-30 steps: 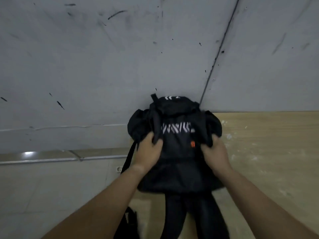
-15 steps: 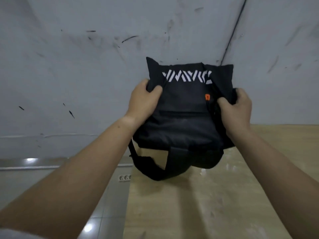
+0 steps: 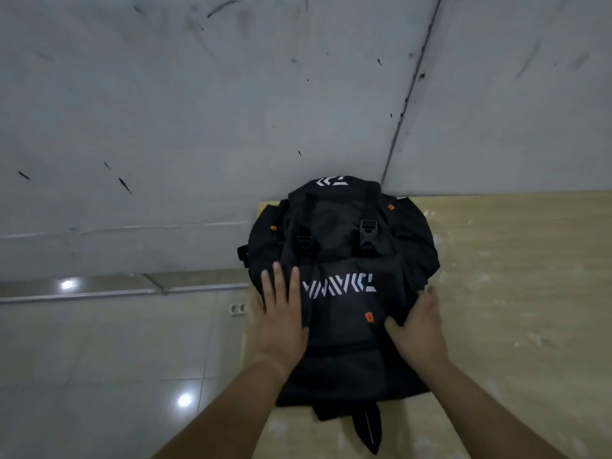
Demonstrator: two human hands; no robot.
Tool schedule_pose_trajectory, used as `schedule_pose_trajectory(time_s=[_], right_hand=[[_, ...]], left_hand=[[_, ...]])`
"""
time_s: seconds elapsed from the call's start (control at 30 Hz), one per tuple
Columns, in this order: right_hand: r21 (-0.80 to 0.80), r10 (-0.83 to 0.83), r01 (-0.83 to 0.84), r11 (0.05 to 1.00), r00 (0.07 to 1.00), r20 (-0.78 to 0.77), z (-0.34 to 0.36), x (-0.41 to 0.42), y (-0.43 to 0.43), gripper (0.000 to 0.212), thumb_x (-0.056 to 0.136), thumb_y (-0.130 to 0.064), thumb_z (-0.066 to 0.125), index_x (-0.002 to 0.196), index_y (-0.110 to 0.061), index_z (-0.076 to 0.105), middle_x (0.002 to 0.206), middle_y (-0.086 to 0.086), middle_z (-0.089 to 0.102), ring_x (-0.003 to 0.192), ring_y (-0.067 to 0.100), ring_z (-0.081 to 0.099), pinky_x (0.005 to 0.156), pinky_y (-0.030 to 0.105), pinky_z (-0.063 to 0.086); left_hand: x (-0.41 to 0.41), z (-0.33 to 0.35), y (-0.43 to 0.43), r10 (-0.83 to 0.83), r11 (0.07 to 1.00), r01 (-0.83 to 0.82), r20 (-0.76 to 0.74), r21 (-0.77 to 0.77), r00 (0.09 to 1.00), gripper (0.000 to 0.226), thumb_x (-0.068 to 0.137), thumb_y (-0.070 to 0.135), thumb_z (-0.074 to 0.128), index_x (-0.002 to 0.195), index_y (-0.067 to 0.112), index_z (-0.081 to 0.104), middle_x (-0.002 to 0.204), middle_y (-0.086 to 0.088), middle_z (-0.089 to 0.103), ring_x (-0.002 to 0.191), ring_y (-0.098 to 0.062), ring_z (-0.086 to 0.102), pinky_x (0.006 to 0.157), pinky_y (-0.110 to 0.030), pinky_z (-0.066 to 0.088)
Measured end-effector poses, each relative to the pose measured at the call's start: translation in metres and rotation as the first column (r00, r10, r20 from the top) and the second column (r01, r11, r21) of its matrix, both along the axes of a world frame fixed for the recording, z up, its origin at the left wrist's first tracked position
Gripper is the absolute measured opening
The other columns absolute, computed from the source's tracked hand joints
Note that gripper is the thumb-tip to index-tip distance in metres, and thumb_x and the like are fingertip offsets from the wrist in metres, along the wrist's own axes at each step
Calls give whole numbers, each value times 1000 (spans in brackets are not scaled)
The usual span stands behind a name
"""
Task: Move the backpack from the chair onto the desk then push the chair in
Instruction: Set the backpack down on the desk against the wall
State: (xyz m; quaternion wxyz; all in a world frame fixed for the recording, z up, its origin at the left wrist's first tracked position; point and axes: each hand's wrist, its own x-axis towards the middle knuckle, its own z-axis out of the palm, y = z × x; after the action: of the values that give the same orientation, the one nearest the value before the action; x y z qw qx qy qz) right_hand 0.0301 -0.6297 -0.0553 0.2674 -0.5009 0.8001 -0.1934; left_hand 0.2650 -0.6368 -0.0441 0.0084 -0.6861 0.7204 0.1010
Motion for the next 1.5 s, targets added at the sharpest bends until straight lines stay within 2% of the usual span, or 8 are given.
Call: schedule_pose_trajectory(time_s=[0.1, 0.17, 0.27, 0.4, 0.67, 0.97, 1.27, 1.5], right_hand=[[-158, 91, -141, 977, 952, -291, 19, 12, -11, 101, 73, -47, 64, 152, -13, 11, 163, 16, -2, 149, 36, 4, 112, 61, 21], [-155, 188, -246, 957, 930, -316, 26, 20, -28, 101, 77, -56, 55, 155, -26, -3, 164, 9, -14, 150, 34, -5, 112, 64, 17], [34, 250, -251, 967, 930, -270, 13, 22, -56, 110, 73, -77, 51, 151, -40, -17, 162, 4, -22, 150, 32, -10, 111, 67, 19], [120, 294, -271, 955, 918, -267, -24, 13, -69, 122, 60, -90, 49, 147, -45, -23, 162, 3, -22, 150, 31, -9, 108, 69, 23], [40, 258, -264, 964, 880, -399, -63, 15, -98, 102, 76, -86, 35, 150, -40, -18, 163, 7, -15, 151, 32, -2, 110, 63, 28], [141, 294, -259, 956, 856, -424, -60, 19, -163, 104, 75, -85, 37, 149, -41, -21, 162, 7, -19, 150, 31, -4, 107, 65, 29], [143, 310, -275, 951, 861, -403, -23, 19, -131, 103, 77, -84, 33, 152, -35, -17, 162, 11, -21, 150, 34, -9, 117, 60, 11], [173, 372, -331, 928, 856, -358, 44, 36, -59, 88, 86, -75, 31, 155, -33, -5, 164, 11, -15, 150, 33, -10, 119, 57, 9]], left_hand=[[-2, 5, -15, -181, 975, 182, 20, -127, 983, 105, 84, 49, 55, 151, 20, -21, 161, -16, -22, 148, -37, -19, 120, -59, 5], [-6, 3, -34, -207, 970, 202, -23, -137, 978, 94, 87, 56, 44, 154, 22, -13, 163, -13, -18, 149, -35, -16, 119, -60, 4], [-12, -8, -63, -207, 975, 208, 25, -71, 978, 92, 85, 69, 35, 155, 28, -9, 163, -11, -18, 149, -35, -16, 115, -67, 4], [-10, -37, -74, -157, 988, 157, 56, 12, 986, 98, 77, 85, 25, 151, 36, -17, 158, -9, -33, 147, -33, -25, 113, -71, 1], [-10, -72, -104, -122, 992, 122, 11, -44, 993, 91, 80, 83, 20, 152, 39, -11, 158, -10, -32, 148, -29, -23, 114, -69, 4], [-9, -67, -168, -110, 991, 105, 52, 89, 993, 95, 75, 88, 20, 150, 41, -16, 157, -13, -34, 148, -28, -24, 113, -70, 5], [-9, -31, -127, -112, 992, 109, 52, 58, 992, 92, 82, 81, 20, 154, 32, -10, 161, -17, -22, 150, -33, -13, 118, -62, 2], [1, 40, -53, -81, 996, 80, 21, 44, 996, 84, 88, 74, 22, 156, 25, 7, 165, -12, -6, 151, -33, -7, 120, -58, 1]])
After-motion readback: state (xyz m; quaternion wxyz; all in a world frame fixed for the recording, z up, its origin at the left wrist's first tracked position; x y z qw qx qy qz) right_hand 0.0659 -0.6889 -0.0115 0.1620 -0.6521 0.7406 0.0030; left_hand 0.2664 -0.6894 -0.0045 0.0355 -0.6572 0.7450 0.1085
